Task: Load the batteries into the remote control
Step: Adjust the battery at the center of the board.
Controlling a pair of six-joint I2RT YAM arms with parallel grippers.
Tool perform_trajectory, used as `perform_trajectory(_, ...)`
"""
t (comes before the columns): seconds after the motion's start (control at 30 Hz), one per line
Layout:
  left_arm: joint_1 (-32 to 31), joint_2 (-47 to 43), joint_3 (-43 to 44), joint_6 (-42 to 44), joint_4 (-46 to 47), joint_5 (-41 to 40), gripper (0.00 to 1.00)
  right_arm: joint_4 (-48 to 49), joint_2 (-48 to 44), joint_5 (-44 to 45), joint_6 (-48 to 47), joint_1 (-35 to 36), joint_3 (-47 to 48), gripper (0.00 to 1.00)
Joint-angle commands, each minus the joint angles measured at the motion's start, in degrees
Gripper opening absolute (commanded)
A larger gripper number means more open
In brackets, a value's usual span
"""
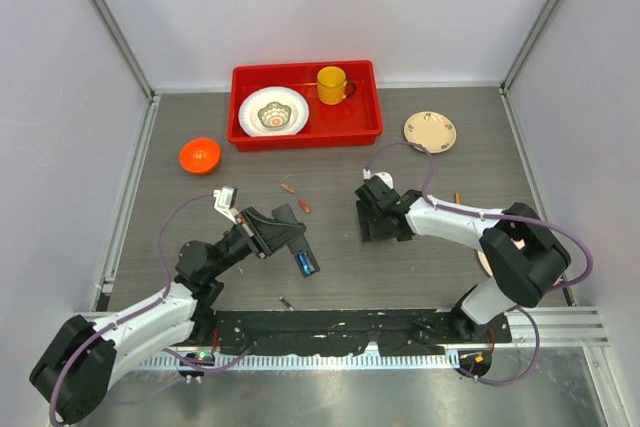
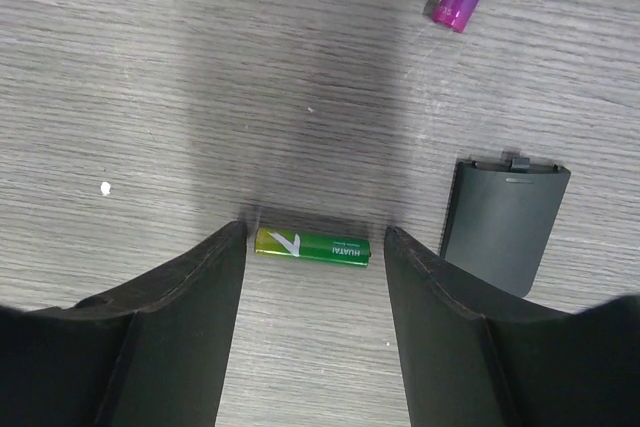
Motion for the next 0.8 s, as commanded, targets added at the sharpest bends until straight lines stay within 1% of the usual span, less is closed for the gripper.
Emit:
perform_trajectory(0.0, 0.32, -0.98, -0.10, 0.95, 1.69, 0.13, 0.00, 1.90, 0.58, 0.52, 0.82, 0.08, -0.53, 0.61)
perform_trajectory(0.1, 0.32, -1.07, -0.10, 0.95, 1.69, 0.13, 0.00, 1.99, 0.94, 0.17, 0.90, 0.08, -0.62, 0.55)
perform_trajectory(0.13, 0.24, -1.07, -0.10, 0.95, 1.69, 0.13, 0.00, 1.90, 1.02, 0.08, 0.90, 0.08, -0.71, 0.51)
perform_trajectory(0.23, 0.24, -1.07, -0.10, 0.95, 1.60, 0.05, 0.00, 1.64, 1.20, -0.01, 0.99, 0.08, -0.80, 0.46)
perform_trajectory(0.3, 0.24, -1.24, -0.10, 1.04, 1.60, 0.05, 0.00, 1.46, 1.20, 0.17, 1.25, 0.08, -0.88, 0.45)
perform_trajectory(0.47, 0.24, -1.24, -0.19, 1.04, 1.51, 0.05, 0.00, 0.93, -0.37, 0.60, 2.31, -0.01, -0.53, 0.37)
perform_trajectory(0.5, 0.24, -1.33, -0.19, 1.13, 1.51, 0.05, 0.00, 0.93, -0.90, 0.69, 3.53, 0.08, -0.18, 0.36)
perform_trajectory(0.57, 0.24, -1.50, -0.19, 1.13, 1.42, 0.05, 0.00, 1.02, -2.74, 0.96, 5.64, 0.08, 0.17, 0.31)
perform_trajectory(0.63, 0.24, -1.51, -0.10, 1.39, 1.16, -0.04, 0.00, 0.93, -3.80, 1.66, 10.46, 0.08, 1.05, 0.27)
perform_trajectory(0.7, 0.32, -1.77, -0.01, 1.65, 0.63, -0.13, 0.00, 1.46, -5.12, 2.18, 14.50, 0.16, 1.49, 0.25)
perform_trajectory(0.73, 0.24, -1.77, 0.07, 1.74, 0.54, -0.22, 0.00, 2.16, -5.65, 2.45, 19.92, 0.08, 1.05, 0.22)
perform_trajectory(0.77, 0.24, -1.77, 0.07, 1.83, 0.46, -0.57, 0.00, 4.08, -6.26, 2.89, 22.76, 0.08, 0.61, 0.22)
